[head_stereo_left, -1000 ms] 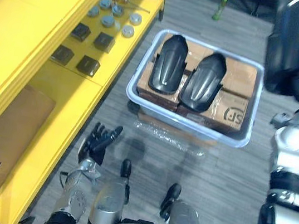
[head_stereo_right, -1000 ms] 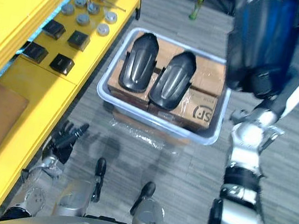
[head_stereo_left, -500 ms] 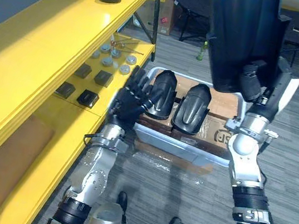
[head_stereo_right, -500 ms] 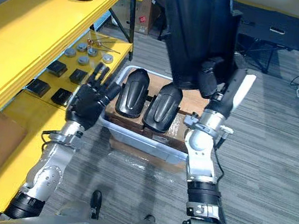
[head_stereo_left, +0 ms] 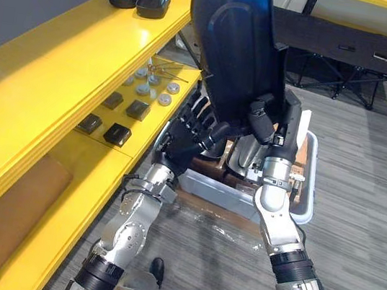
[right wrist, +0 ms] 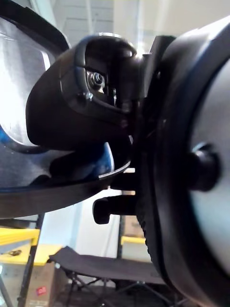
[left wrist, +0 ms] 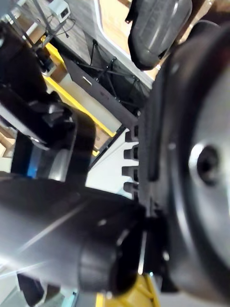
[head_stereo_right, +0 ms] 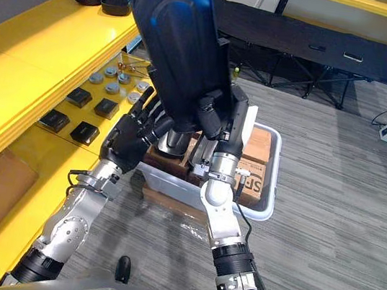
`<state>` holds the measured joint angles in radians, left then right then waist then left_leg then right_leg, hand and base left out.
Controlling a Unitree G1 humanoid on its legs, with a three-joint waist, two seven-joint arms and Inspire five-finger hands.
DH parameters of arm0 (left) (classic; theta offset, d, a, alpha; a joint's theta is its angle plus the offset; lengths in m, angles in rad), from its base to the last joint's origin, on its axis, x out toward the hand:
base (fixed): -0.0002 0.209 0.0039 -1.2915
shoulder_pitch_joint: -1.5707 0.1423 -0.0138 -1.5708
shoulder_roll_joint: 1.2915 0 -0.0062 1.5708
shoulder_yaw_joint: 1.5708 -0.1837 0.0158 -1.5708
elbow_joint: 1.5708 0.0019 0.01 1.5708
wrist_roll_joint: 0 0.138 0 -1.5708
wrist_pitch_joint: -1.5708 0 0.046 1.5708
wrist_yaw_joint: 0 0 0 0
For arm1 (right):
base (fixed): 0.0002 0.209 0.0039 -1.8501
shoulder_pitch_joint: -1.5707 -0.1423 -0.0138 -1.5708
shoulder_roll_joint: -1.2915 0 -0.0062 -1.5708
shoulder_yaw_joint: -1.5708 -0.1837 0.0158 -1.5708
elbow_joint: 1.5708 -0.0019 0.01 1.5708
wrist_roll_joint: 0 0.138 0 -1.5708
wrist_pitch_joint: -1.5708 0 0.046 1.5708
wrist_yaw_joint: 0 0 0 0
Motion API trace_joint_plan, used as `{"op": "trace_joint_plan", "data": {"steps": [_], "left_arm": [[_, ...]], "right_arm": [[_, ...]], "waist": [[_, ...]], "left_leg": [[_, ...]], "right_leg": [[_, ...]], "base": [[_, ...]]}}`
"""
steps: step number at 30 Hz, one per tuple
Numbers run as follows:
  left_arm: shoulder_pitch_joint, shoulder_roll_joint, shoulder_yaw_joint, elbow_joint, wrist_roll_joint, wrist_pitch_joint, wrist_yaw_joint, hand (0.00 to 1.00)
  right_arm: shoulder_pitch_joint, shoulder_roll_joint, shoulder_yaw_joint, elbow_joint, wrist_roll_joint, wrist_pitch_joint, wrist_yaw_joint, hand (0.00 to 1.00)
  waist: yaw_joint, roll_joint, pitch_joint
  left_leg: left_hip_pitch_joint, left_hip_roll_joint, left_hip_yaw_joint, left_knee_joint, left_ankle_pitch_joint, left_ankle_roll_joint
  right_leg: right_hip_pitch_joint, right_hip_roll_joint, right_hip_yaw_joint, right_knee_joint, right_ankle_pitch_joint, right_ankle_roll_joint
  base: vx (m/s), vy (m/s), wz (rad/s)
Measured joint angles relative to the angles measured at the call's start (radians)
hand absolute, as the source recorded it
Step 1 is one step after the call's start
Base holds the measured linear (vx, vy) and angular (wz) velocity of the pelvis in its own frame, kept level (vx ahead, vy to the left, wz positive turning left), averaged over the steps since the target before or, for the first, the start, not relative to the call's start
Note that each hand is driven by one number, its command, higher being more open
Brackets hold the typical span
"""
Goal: Walk over and take three plastic housings, then place them on the shelf
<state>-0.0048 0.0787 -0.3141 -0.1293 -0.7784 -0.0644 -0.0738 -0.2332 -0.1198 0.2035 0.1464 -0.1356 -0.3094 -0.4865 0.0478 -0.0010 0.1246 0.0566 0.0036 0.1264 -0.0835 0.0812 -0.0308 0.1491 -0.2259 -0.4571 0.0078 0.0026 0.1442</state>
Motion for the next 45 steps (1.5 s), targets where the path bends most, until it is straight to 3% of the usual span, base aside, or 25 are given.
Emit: {"op": "trace_joint_plan", "data": {"steps": [7, 14, 27, 28, 37, 42, 45], "left_arm": [[-0.009, 0.001, -0.012, -0.020, 0.012, 0.000, 0.010, 1.00], [-0.015, 0.000, -0.025, -0.021, 0.047, -0.008, 0.133, 1.00], [-0.032, -0.003, 0.017, -0.021, 0.083, -0.008, 0.222, 1.00], [-0.032, -0.003, 0.019, -0.021, 0.083, -0.008, 0.229, 0.00], [-0.033, -0.002, 0.028, -0.017, 0.087, -0.022, 0.214, 0.00], [-0.042, -0.004, 0.065, 0.004, 0.082, -0.020, 0.191, 0.00], [-0.045, -0.002, 0.078, 0.021, 0.083, -0.022, 0.209, 0.00]], "right_arm": [[0.028, 0.023, 0.057, 0.019, 0.005, 0.000, 0.028, 0.00], [0.038, 0.037, 0.108, 0.060, 0.044, -0.001, 0.041, 0.00], [0.064, 0.036, 0.159, 0.093, 0.074, -0.006, 0.107, 0.00], [0.067, 0.036, 0.162, 0.093, 0.074, -0.011, 0.115, 0.00], [0.074, 0.035, 0.167, 0.095, 0.090, -0.033, 0.133, 0.00], [0.082, 0.026, 0.186, 0.096, 0.100, -0.099, 0.132, 0.00], [0.082, 0.006, 0.213, 0.096, 0.100, -0.109, 0.132, 0.00]], "waist": [[-0.004, -0.006, -0.021], [-0.022, -0.012, -0.044], [-0.024, -0.022, -0.056], [-0.023, -0.025, -0.059], [-0.022, -0.040, -0.070], [-0.025, -0.040, -0.073], [-0.024, -0.045, -0.081]], "left_leg": [[0.000, -0.001, -0.001, -0.001, 0.002, 0.001], [0.000, 0.000, 0.004, -0.001, 0.004, 0.000], [0.001, 0.002, 0.004, -0.001, 0.008, 0.000], [0.001, 0.002, 0.003, -0.001, 0.008, 0.000], [0.002, 0.001, 0.002, -0.002, 0.011, 0.001], [0.003, 0.001, 0.003, -0.002, 0.012, 0.002], [0.003, 0.001, 0.003, -0.002, 0.012, 0.002]], "right_leg": [[0.000, -0.001, -0.001, 0.000, 0.000, 0.000], [-0.002, 0.001, 0.000, -0.003, 0.001, -0.005], [0.000, 0.003, -0.001, -0.009, 0.006, -0.010], [0.000, 0.003, -0.001, -0.009, 0.006, -0.011], [-0.004, 0.003, -0.004, -0.010, 0.006, -0.011], [-0.004, 0.003, -0.003, -0.010, 0.007, -0.011], [-0.004, 0.003, -0.003, -0.010, 0.007, -0.011]], "base": [[0.00, 0.000, 0.00], [0.00, 0.000, 0.00], [0.00, 0.000, 0.00], [0.00, 0.000, 0.00], [0.00, 0.000, 0.00], [0.00, 0.000, 0.00], [0.00, 0.000, 0.00]]}}
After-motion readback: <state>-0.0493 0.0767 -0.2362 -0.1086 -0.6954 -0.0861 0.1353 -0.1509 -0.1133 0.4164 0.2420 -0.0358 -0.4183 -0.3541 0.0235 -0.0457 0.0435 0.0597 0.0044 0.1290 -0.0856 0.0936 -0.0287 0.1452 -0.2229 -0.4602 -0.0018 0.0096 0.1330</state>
